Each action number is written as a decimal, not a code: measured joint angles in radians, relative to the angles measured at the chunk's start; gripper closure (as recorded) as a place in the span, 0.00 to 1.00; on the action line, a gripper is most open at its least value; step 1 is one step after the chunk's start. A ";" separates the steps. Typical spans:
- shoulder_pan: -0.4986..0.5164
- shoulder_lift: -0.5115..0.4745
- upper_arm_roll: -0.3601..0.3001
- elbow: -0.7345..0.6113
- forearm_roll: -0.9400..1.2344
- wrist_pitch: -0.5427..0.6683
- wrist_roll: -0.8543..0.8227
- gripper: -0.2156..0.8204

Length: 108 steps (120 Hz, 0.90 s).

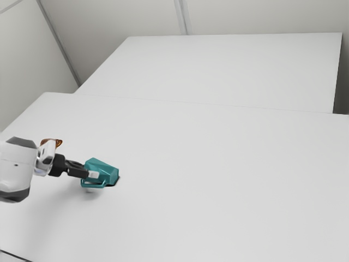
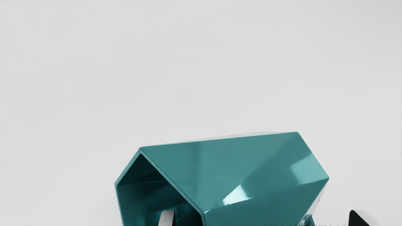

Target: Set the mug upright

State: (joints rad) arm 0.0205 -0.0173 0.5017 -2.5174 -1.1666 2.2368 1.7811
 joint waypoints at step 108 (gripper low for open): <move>-0.007 -0.067 -0.107 0.002 -0.097 0.001 0.338 0.88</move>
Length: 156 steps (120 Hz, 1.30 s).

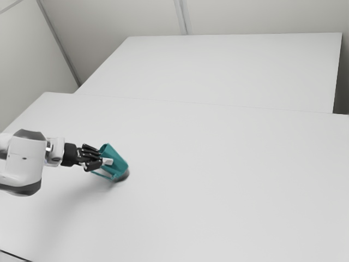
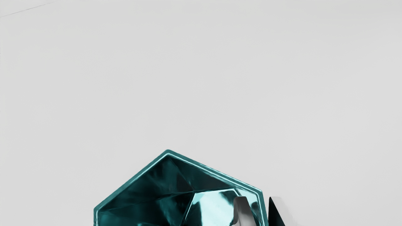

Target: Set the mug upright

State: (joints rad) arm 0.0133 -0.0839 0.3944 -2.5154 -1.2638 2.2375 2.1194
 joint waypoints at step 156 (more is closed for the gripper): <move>-0.002 -0.050 -0.049 0.077 0.725 0.092 -0.956 0.97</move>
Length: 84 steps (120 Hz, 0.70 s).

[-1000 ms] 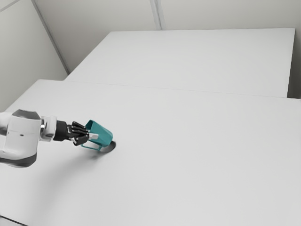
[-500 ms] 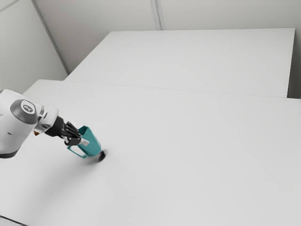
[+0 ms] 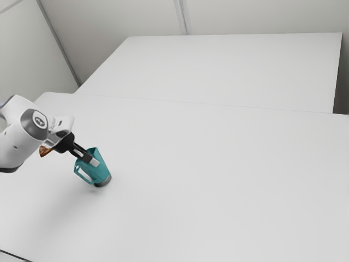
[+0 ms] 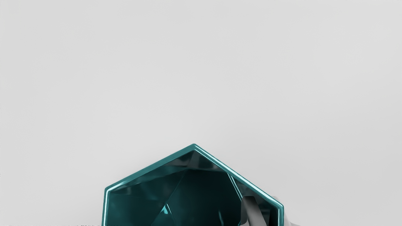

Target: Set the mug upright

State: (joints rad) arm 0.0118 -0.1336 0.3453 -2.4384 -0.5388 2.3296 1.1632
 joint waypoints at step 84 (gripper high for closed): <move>-0.123 0.126 -0.043 0.209 0.244 -0.082 -0.342 0.97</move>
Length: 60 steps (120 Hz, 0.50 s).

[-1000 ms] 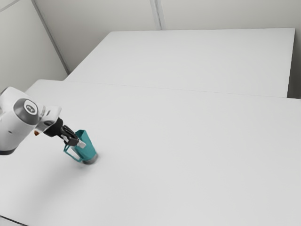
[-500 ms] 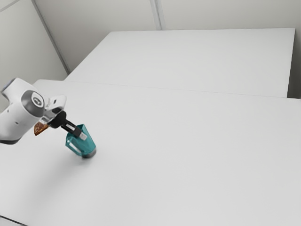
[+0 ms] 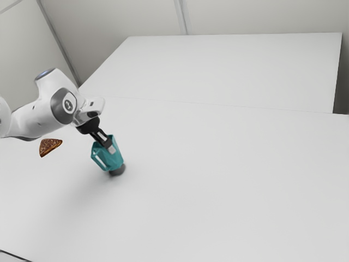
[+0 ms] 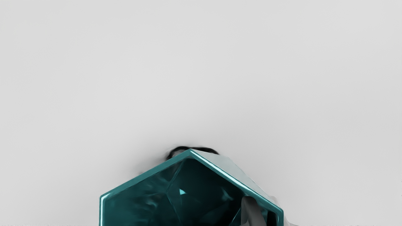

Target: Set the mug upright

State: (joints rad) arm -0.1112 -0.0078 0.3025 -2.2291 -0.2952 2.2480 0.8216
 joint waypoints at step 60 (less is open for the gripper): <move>-0.085 0.102 -0.001 0.084 0.156 -0.028 -0.290 0.97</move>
State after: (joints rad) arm -0.1963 0.0945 0.3014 -2.1453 -0.1396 2.2198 0.5313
